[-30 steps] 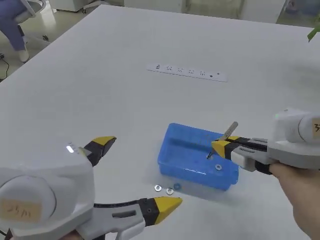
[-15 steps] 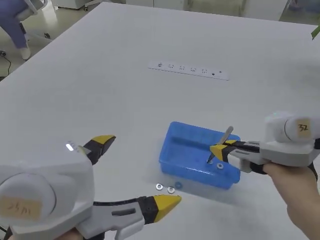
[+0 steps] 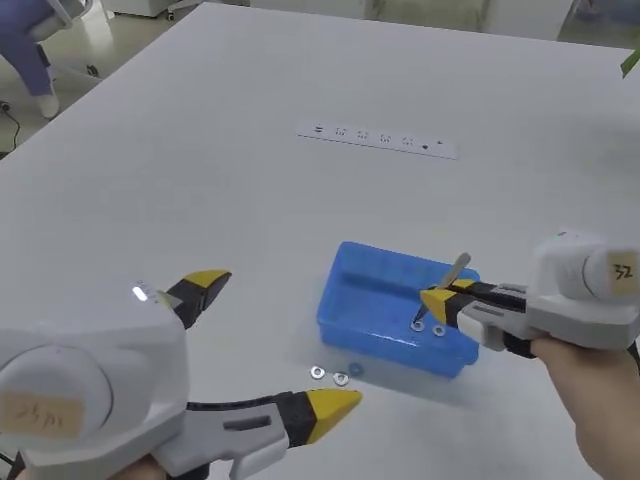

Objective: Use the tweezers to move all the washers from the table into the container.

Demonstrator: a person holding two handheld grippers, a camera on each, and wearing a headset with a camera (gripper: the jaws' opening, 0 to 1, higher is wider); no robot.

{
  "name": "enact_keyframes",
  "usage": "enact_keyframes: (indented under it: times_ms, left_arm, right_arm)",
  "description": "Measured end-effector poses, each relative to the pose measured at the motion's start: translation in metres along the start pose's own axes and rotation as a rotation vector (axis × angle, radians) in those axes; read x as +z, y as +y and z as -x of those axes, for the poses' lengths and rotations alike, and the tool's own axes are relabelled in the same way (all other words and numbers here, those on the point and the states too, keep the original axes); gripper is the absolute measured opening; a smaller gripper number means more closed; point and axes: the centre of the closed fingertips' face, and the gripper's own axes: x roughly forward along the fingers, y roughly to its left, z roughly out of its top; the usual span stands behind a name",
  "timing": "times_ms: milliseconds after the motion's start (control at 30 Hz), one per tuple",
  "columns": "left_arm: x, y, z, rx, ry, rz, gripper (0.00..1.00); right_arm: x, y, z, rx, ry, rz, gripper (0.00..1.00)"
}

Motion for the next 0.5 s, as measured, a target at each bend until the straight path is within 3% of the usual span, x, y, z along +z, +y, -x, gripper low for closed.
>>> enact_keyframes:
  times_ms: [167, 300, 433, 500]
  left_arm:
    - [-0.001, -0.001, -0.001, -0.003, 0.002, 0.003, 0.96]
    - [-0.001, -0.003, -0.003, -0.011, 0.004, -0.002, 0.96]
    - [0.001, -0.005, -0.004, -0.018, 0.002, -0.004, 0.96]
    - [0.001, -0.006, -0.004, -0.021, 0.001, -0.004, 0.96]
  right_arm:
    - [0.016, 0.015, 0.015, 0.006, -0.082, 0.031, 0.03]
    - [0.026, 0.040, 0.022, 0.074, -0.128, 0.047, 0.03]
    - [0.019, 0.064, 0.021, 0.146, -0.115, 0.064, 0.03]
    - [0.007, 0.071, 0.015, 0.171, -0.076, 0.060, 0.03]
